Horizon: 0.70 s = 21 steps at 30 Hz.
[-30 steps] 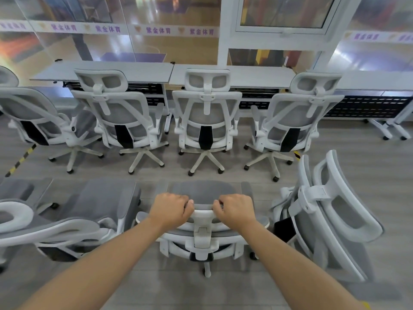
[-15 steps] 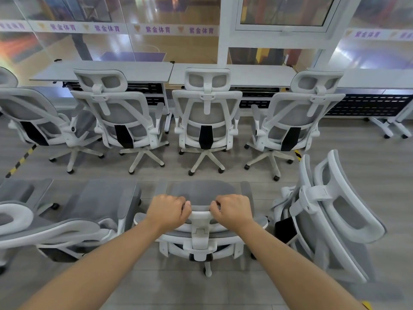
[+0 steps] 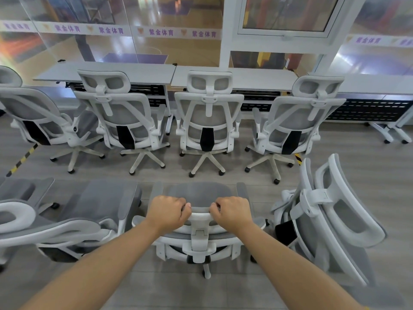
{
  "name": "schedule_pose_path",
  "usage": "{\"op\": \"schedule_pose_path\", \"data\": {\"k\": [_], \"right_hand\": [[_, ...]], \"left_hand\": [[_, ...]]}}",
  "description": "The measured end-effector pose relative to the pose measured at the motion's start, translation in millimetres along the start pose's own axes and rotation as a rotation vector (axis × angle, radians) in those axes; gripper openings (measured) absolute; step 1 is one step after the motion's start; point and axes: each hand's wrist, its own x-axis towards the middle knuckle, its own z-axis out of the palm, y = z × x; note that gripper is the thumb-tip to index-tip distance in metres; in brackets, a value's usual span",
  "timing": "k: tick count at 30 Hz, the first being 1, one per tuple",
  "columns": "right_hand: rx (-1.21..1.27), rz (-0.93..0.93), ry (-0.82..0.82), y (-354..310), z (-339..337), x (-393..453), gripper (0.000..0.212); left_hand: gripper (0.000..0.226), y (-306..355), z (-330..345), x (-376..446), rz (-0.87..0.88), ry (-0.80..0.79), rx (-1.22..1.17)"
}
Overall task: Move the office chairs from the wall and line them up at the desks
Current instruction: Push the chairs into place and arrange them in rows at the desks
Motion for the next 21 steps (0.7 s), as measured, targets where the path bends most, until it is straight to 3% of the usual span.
{"op": "schedule_pose_path", "data": {"k": [21], "right_hand": [[-0.01,-0.004,-0.001,14,-8,-3,0.048]], "left_hand": [[0.043,16,1,9,-0.026,0.003,0.0]]}}
